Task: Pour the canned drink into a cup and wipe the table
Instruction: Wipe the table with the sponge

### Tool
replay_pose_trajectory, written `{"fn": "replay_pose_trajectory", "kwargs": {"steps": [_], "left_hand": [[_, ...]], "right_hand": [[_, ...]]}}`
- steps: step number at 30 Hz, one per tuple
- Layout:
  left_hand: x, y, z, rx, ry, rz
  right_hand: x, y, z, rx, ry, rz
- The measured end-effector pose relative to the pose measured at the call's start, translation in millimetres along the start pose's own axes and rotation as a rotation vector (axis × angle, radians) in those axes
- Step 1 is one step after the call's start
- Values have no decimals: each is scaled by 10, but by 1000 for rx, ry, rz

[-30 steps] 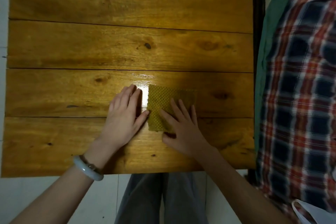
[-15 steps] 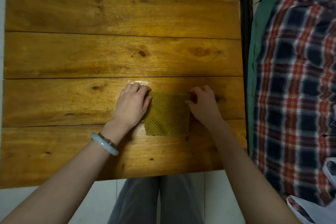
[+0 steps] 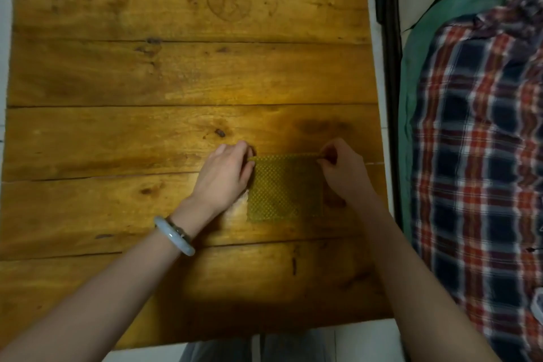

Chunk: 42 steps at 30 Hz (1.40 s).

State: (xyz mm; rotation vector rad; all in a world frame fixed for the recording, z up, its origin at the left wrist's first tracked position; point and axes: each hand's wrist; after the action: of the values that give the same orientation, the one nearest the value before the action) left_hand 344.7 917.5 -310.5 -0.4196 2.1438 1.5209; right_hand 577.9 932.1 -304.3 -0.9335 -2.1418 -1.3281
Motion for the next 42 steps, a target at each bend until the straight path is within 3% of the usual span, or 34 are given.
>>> {"fn": "replay_pose_trajectory", "kwargs": {"steps": [8, 21, 34, 38, 42], "left_hand": [[-340, 141, 1196, -68, 148, -207], [-535, 416, 2914, -247, 258, -305], [-672, 452, 3721, -398, 277, -168], [-646, 398, 3703, -389, 237, -3], [-650, 295, 3452, -362, -53, 208]], "right_hand": [[26, 685, 1069, -125, 24, 85], [255, 1304, 2683, -252, 83, 87], [263, 1375, 3380, -450, 149, 110], [274, 1306, 3392, -438, 299, -5], [201, 1189, 3214, -478, 488, -430]]}}
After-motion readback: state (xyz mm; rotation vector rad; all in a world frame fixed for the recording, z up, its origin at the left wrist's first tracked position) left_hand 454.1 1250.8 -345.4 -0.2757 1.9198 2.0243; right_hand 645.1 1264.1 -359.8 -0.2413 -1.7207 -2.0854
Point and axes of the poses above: each hand's wrist, its own z-axis towards the middle knuckle, its own y-axis out of the back of the hand, x = y × z, and after that the axes turned 2 degrees about y, right-handed
